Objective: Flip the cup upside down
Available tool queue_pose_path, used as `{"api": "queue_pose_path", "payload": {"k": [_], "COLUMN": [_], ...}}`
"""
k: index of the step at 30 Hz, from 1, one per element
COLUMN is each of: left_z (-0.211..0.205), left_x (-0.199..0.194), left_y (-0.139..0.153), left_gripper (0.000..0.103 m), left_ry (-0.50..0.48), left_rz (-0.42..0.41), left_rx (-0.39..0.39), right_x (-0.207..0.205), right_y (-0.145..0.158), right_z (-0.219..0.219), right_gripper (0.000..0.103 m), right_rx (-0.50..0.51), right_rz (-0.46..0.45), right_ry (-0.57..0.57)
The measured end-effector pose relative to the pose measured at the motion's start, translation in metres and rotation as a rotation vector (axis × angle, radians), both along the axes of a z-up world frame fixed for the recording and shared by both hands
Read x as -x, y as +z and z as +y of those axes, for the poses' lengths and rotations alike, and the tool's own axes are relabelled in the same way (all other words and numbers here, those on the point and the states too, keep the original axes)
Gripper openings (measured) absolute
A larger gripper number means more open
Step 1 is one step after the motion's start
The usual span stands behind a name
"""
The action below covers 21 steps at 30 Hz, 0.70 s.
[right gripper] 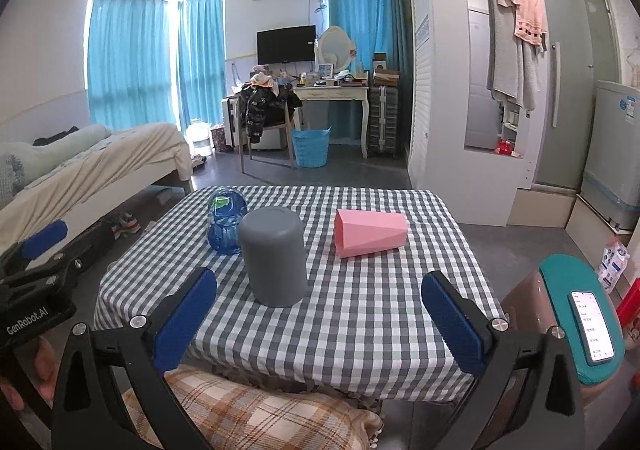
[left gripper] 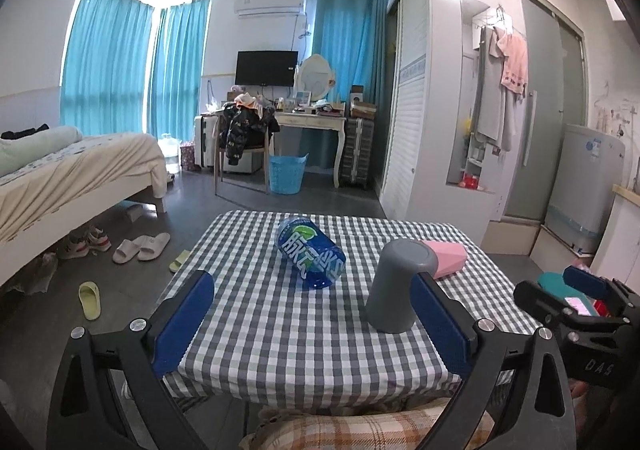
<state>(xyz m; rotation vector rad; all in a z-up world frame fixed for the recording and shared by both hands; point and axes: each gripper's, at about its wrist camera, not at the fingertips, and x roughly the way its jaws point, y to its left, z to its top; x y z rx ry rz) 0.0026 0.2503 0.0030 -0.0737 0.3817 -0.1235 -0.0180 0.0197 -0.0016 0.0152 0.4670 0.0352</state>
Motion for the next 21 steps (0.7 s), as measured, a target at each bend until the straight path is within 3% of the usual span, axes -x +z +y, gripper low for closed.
{"api": "queue_pose_path", "payload": {"k": [21], "left_z": [0.004], "left_x": [0.001], "left_y": [-0.002], "left_gripper": [0.101], "left_ry": [0.005], "left_rz": [0.009], "left_rx": [0.005], "right_x": [-0.004], "right_y": [-0.002], "right_z": [0.009], "right_gripper": [0.103], "right_rx": [0.009], "right_rz": [0.02], "right_ry": [0.009]}}
